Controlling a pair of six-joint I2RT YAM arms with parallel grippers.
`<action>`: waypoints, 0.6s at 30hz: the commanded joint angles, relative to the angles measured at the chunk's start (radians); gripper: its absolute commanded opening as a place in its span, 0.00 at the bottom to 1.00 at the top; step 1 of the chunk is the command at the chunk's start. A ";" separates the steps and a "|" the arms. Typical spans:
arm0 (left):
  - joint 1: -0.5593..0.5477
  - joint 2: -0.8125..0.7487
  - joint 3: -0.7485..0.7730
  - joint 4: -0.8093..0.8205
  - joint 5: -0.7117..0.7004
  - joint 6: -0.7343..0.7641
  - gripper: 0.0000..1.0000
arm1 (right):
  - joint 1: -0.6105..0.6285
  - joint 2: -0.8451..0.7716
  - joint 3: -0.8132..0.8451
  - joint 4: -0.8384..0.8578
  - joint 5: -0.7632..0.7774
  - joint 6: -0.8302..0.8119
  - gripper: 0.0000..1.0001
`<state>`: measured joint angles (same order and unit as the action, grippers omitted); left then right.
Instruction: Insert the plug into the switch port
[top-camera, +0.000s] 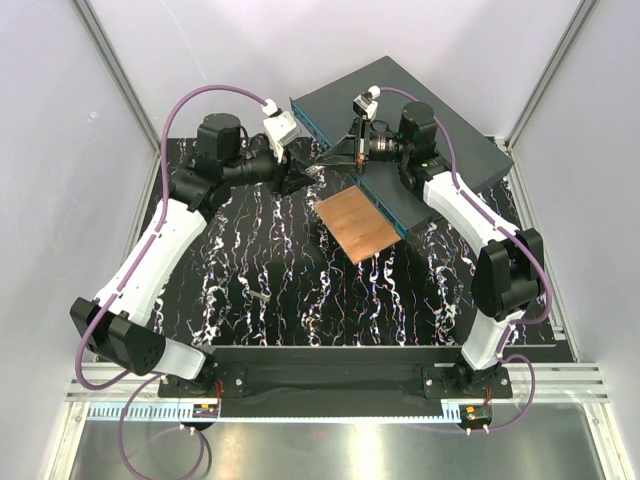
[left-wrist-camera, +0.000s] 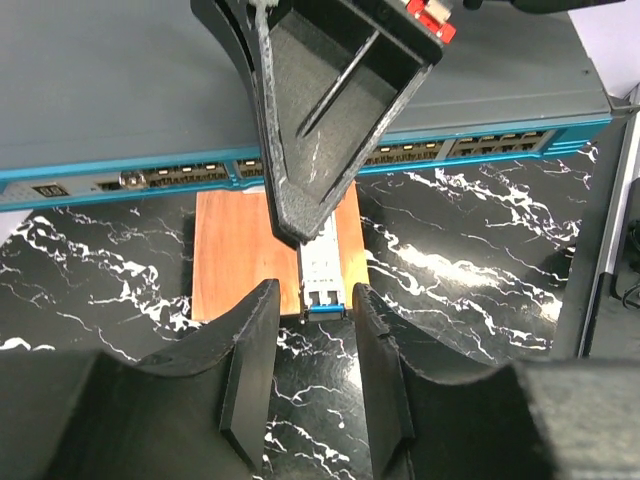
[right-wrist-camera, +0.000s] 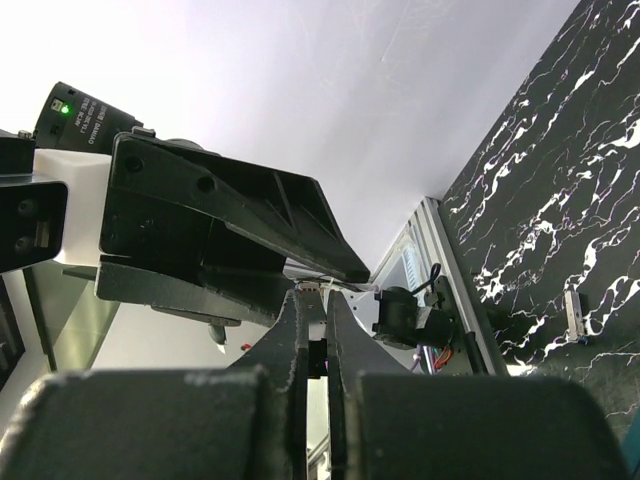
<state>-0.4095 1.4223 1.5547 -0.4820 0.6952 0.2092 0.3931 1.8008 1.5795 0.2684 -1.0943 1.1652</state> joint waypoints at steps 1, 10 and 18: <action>0.001 -0.003 0.024 0.071 0.024 -0.005 0.39 | 0.006 -0.006 0.010 0.058 -0.018 0.027 0.00; -0.014 0.012 0.034 0.068 -0.028 0.025 0.32 | 0.006 -0.009 0.008 0.019 0.002 0.024 0.00; -0.038 0.032 0.065 0.045 -0.089 0.067 0.22 | 0.012 -0.012 0.011 -0.021 0.025 0.016 0.00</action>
<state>-0.4419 1.4483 1.5707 -0.4789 0.6437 0.2459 0.3931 1.8008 1.5787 0.2428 -1.0740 1.1759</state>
